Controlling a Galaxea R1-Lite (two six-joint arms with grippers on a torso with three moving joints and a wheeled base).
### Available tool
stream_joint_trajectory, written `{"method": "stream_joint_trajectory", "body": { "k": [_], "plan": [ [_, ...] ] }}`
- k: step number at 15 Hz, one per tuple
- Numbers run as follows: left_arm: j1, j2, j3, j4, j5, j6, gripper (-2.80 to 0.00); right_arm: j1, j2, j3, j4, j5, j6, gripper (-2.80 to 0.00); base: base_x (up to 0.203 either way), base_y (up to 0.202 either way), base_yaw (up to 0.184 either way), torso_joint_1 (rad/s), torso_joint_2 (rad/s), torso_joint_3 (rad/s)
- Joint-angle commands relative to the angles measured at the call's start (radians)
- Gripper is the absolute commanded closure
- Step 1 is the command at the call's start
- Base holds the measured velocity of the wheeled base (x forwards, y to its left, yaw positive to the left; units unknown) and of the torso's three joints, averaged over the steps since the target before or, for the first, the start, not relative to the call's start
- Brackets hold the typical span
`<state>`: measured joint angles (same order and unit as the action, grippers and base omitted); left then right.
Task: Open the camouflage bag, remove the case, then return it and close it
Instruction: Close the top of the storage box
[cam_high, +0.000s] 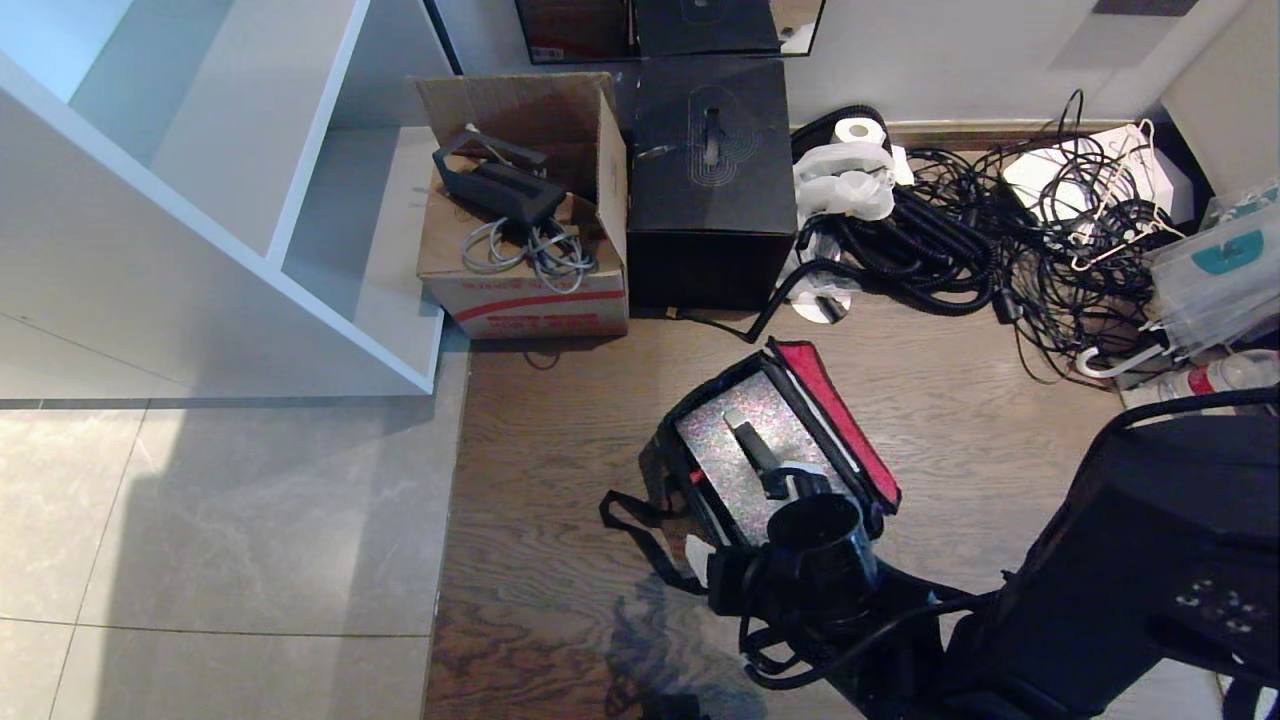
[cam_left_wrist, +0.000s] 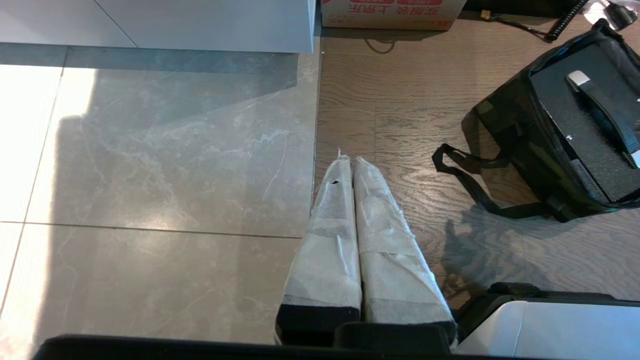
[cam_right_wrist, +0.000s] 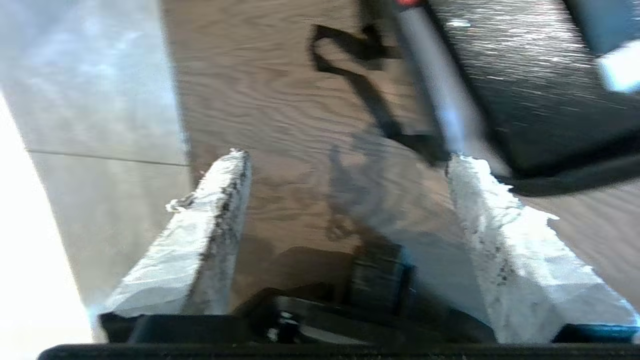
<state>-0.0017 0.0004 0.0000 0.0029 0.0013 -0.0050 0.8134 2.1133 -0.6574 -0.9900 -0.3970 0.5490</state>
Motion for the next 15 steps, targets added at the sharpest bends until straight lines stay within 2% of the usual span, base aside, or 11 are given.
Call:
{"method": "stream_joint_trajectory", "body": {
  "k": [1, 4, 7, 11, 15],
  "plan": [
    [0.0, 0.0, -0.002, 0.0, 0.0, 0.0, 0.0, -0.078, -0.132, 0.039, 0.032, -0.017, 0.011, -2.8, 0.0, 0.0, 0.0, 0.0, 0.0, 0.0],
    [0.0, 0.0, 0.0, 0.0, 0.0, 0.0, 0.0, -0.19, -0.333, 0.137, 0.061, -0.014, 0.042, -2.8, 0.0, 0.0, 0.0, 0.0, 0.0, 0.0],
    [0.0, 0.0, 0.0, 0.0, 0.0, -0.001, 0.0, -0.276, -0.552, 0.213, 0.179, 0.046, 0.062, -2.8, 0.0, 0.0, 0.0, 0.0, 0.0, 0.0],
    [0.0, 0.0, 0.0, 0.0, 0.0, 0.0, 0.0, -0.329, -0.784, 0.258, 0.398, 0.082, 0.078, -2.8, 0.0, 0.0, 0.0, 0.0, 0.0, 0.0],
    [0.0, 0.0, -0.001, 0.0, 0.0, 0.0, 0.0, -0.335, -0.835, 0.275, 0.465, 0.083, 0.079, -2.8, 0.0, 0.0, 0.0, 0.0, 0.0, 0.0]
  ]
}}
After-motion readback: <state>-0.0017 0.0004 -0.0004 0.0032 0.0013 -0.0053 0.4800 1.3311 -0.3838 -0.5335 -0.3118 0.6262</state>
